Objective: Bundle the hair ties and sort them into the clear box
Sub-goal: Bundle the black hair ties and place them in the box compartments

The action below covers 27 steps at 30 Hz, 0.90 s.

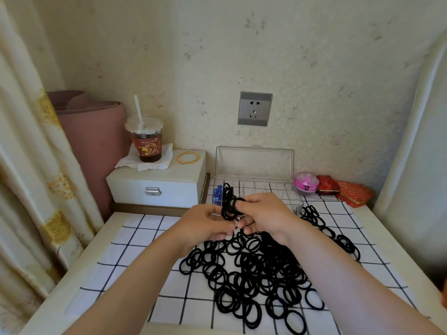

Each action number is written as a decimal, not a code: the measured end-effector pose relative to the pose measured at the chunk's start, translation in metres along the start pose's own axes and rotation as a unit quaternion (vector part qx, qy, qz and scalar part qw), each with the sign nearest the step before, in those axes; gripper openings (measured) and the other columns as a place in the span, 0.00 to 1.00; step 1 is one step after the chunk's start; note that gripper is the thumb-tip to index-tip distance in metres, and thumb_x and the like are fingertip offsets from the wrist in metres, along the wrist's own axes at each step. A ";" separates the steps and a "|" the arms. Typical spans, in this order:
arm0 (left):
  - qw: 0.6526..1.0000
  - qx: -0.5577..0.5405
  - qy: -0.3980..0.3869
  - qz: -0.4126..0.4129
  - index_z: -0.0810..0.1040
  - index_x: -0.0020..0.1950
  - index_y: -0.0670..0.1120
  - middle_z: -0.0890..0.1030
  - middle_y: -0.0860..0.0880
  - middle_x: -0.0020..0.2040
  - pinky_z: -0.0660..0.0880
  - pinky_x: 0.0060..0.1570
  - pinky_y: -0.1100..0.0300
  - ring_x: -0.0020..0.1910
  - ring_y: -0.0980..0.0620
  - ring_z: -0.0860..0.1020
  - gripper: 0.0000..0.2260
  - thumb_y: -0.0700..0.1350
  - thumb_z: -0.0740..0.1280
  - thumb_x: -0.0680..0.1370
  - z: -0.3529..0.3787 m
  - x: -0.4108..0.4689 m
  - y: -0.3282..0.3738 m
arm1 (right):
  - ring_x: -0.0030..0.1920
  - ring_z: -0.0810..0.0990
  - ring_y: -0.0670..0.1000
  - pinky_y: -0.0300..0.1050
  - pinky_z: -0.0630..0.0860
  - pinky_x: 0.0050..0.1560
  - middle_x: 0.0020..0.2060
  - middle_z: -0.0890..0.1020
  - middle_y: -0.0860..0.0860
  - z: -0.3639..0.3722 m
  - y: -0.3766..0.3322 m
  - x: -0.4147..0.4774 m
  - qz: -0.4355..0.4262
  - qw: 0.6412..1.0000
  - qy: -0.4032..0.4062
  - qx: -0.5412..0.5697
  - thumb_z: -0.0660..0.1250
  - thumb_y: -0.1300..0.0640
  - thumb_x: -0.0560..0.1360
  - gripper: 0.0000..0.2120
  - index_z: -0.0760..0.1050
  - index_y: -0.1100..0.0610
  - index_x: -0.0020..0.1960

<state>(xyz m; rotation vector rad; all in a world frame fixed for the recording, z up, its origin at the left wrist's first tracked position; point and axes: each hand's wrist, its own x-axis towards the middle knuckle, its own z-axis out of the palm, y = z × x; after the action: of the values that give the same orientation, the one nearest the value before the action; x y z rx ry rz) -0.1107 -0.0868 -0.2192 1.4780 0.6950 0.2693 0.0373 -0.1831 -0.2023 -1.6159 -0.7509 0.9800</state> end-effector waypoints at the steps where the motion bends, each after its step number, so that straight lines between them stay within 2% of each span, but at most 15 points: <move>1: 1.000 0.004 0.008 -0.005 0.80 0.57 0.43 0.86 0.46 0.42 0.79 0.43 0.65 0.43 0.55 0.84 0.14 0.39 0.75 0.72 0.000 0.000 0.000 | 0.31 0.82 0.50 0.43 0.80 0.32 0.36 0.86 0.56 0.000 0.000 0.000 0.001 1.000 0.001 0.010 0.70 0.58 0.78 0.08 0.81 0.63 0.53; 4: 0.998 0.010 0.055 -0.007 0.80 0.58 0.43 0.86 0.44 0.46 0.78 0.41 0.63 0.42 0.54 0.83 0.10 0.39 0.70 0.76 -0.001 0.004 0.001 | 0.33 0.83 0.51 0.46 0.82 0.37 0.37 0.86 0.56 -0.002 -0.001 0.001 0.008 0.999 -0.001 0.038 0.71 0.58 0.77 0.09 0.81 0.63 0.54; 6: 0.995 -0.070 0.066 -0.005 0.79 0.60 0.44 0.84 0.43 0.49 0.79 0.44 0.59 0.45 0.50 0.84 0.10 0.42 0.65 0.80 -0.001 0.005 0.005 | 0.33 0.83 0.52 0.45 0.81 0.35 0.39 0.86 0.57 -0.003 -0.002 0.001 0.012 0.999 -0.011 0.044 0.73 0.56 0.76 0.11 0.81 0.63 0.54; 8: 0.989 -0.144 0.029 0.000 0.80 0.60 0.43 0.84 0.43 0.49 0.79 0.48 0.53 0.48 0.46 0.84 0.12 0.48 0.63 0.81 -0.002 0.003 0.011 | 0.33 0.83 0.52 0.46 0.81 0.35 0.39 0.86 0.57 -0.002 -0.002 0.001 0.005 1.000 0.006 0.007 0.75 0.54 0.73 0.12 0.82 0.61 0.52; 10: 0.995 -0.097 0.002 0.021 0.83 0.58 0.45 0.85 0.45 0.50 0.80 0.51 0.55 0.50 0.48 0.83 0.13 0.52 0.68 0.79 -0.002 0.001 0.010 | 0.31 0.82 0.53 0.47 0.82 0.36 0.37 0.86 0.59 0.002 -0.001 0.000 -0.015 0.997 0.038 -0.072 0.75 0.55 0.73 0.09 0.82 0.59 0.51; 12: 0.999 -0.036 0.011 0.038 0.85 0.56 0.48 0.85 0.47 0.52 0.80 0.50 0.59 0.51 0.52 0.83 0.11 0.48 0.72 0.76 -0.001 0.000 0.006 | 0.28 0.80 0.52 0.44 0.80 0.32 0.35 0.85 0.60 0.007 0.000 -0.001 -0.041 0.988 0.045 -0.145 0.73 0.57 0.74 0.06 0.83 0.57 0.50; 14: 0.999 -0.032 0.019 0.040 0.85 0.56 0.46 0.86 0.47 0.52 0.80 0.49 0.62 0.50 0.53 0.84 0.10 0.44 0.72 0.76 -0.002 0.001 0.004 | 0.27 0.79 0.51 0.43 0.79 0.30 0.36 0.86 0.60 0.011 0.001 -0.002 -0.062 0.981 0.028 -0.184 0.73 0.57 0.73 0.05 0.83 0.55 0.49; 19: 0.998 -0.010 0.027 0.051 0.85 0.56 0.47 0.86 0.48 0.51 0.80 0.52 0.60 0.51 0.53 0.84 0.09 0.41 0.70 0.77 -0.016 -0.002 0.006 | 0.33 0.80 0.48 0.40 0.77 0.30 0.41 0.85 0.58 0.013 -0.004 -0.002 -0.037 0.991 -0.042 -0.120 0.73 0.61 0.74 0.07 0.83 0.57 0.52; 23: 0.995 0.032 0.070 0.060 0.85 0.56 0.48 0.86 0.49 0.50 0.81 0.49 0.61 0.50 0.54 0.84 0.09 0.41 0.68 0.79 -0.028 -0.005 0.001 | 0.38 0.82 0.50 0.43 0.78 0.33 0.49 0.85 0.55 0.016 -0.011 -0.001 -0.007 0.989 -0.112 -0.092 0.73 0.56 0.75 0.09 0.83 0.56 0.55; 25: 0.991 0.057 0.106 0.057 0.85 0.55 0.47 0.86 0.48 0.50 0.81 0.46 0.62 0.48 0.53 0.84 0.09 0.40 0.68 0.79 -0.036 -0.006 -0.003 | 0.38 0.83 0.49 0.39 0.76 0.31 0.49 0.85 0.54 0.015 -0.011 0.002 -0.018 0.981 -0.083 -0.174 0.70 0.55 0.77 0.08 0.83 0.55 0.54; 26: 0.988 0.076 0.121 0.054 0.85 0.54 0.48 0.86 0.48 0.49 0.81 0.45 0.63 0.47 0.53 0.84 0.08 0.39 0.68 0.79 -0.040 -0.007 -0.006 | 0.38 0.84 0.47 0.36 0.75 0.30 0.47 0.85 0.51 0.013 -0.008 0.004 -0.046 0.961 -0.051 -0.270 0.68 0.56 0.77 0.06 0.83 0.53 0.51; 27: 0.986 0.094 0.131 0.052 0.84 0.53 0.48 0.85 0.48 0.48 0.82 0.43 0.63 0.45 0.53 0.84 0.08 0.39 0.68 0.78 -0.043 -0.008 -0.007 | 0.40 0.84 0.46 0.34 0.76 0.33 0.45 0.85 0.46 0.011 -0.004 0.007 -0.075 0.924 -0.026 -0.373 0.67 0.57 0.78 0.06 0.84 0.52 0.48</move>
<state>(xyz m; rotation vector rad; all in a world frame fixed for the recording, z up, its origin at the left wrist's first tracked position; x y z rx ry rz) -0.1433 -0.0574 -0.2219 1.6795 0.8734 0.4966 0.0304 -0.1712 -0.2009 -2.1351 -1.3770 0.6491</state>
